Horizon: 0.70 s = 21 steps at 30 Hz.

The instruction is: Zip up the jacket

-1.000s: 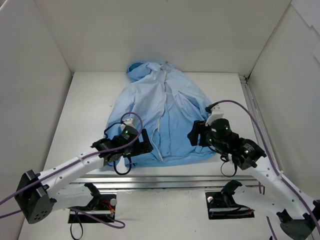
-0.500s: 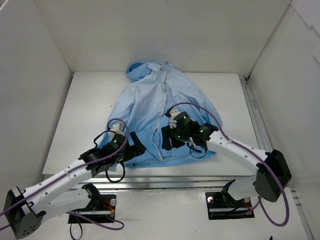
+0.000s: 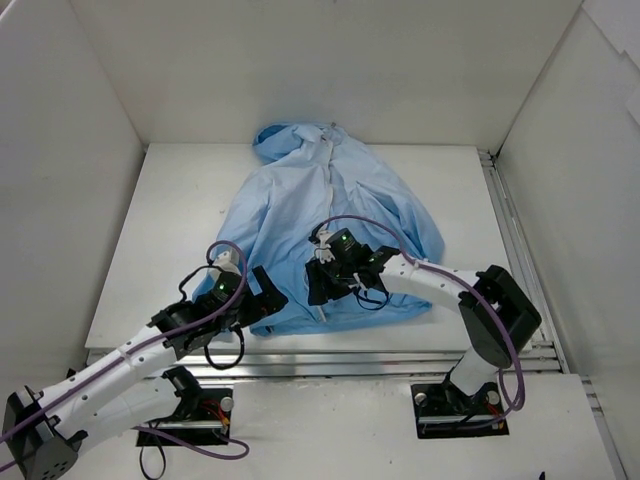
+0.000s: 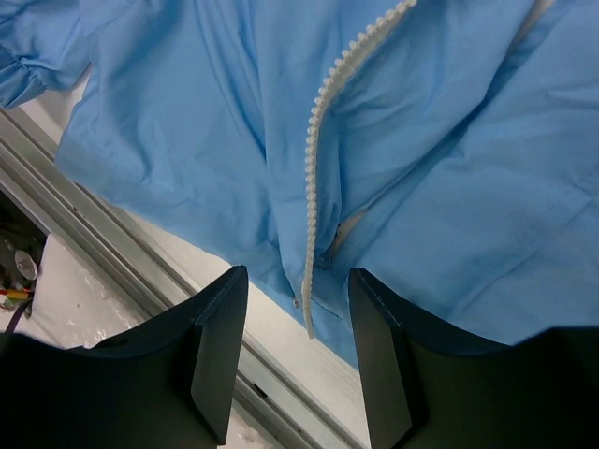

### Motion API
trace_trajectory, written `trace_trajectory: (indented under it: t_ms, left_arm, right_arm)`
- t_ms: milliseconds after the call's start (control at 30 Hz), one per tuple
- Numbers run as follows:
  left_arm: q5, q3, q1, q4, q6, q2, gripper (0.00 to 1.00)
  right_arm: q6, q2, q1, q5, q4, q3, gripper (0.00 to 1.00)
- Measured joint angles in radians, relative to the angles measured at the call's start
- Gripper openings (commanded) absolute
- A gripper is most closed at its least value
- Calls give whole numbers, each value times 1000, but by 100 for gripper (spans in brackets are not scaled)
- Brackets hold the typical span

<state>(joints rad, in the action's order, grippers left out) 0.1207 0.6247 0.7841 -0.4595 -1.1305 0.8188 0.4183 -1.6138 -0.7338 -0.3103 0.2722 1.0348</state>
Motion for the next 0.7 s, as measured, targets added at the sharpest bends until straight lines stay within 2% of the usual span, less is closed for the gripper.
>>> trace_trajectory:
  t_ms: [133, 200, 233, 300, 333, 367, 600, 700]
  left_arm:
    - [-14, -1, 0, 1, -2, 11, 96]
    - [-19, -1, 0, 2, -4, 11, 97]
    - [-19, -2, 0, 3, -5, 11, 97]
    - [-21, -4, 0, 5, -7, 8, 96]
    - [-23, -6, 0, 6, -8, 6, 97]
    - [-24, -10, 0, 7, -10, 2, 97]
    - [-21, -15, 0, -13, -33, -56, 97]
    - [-3, -15, 0, -34, -51, -118, 97]
  right_arm:
    - [0, -31, -5, -32, -42, -4, 42]
    - [0, -43, -5, -44, -60, -4, 35]
    - [1, -50, -5, -50, -68, -4, 26]
    - [1, -65, -6, -56, -82, -4, 15]
    - [1, -72, -6, -59, -87, -4, 2]
    - [-1, -77, -6, -61, -89, -4, 0]
    - [43, -80, 3, -130, -82, 66, 0]
    - [115, -31, 5, -197, -212, 80, 0]
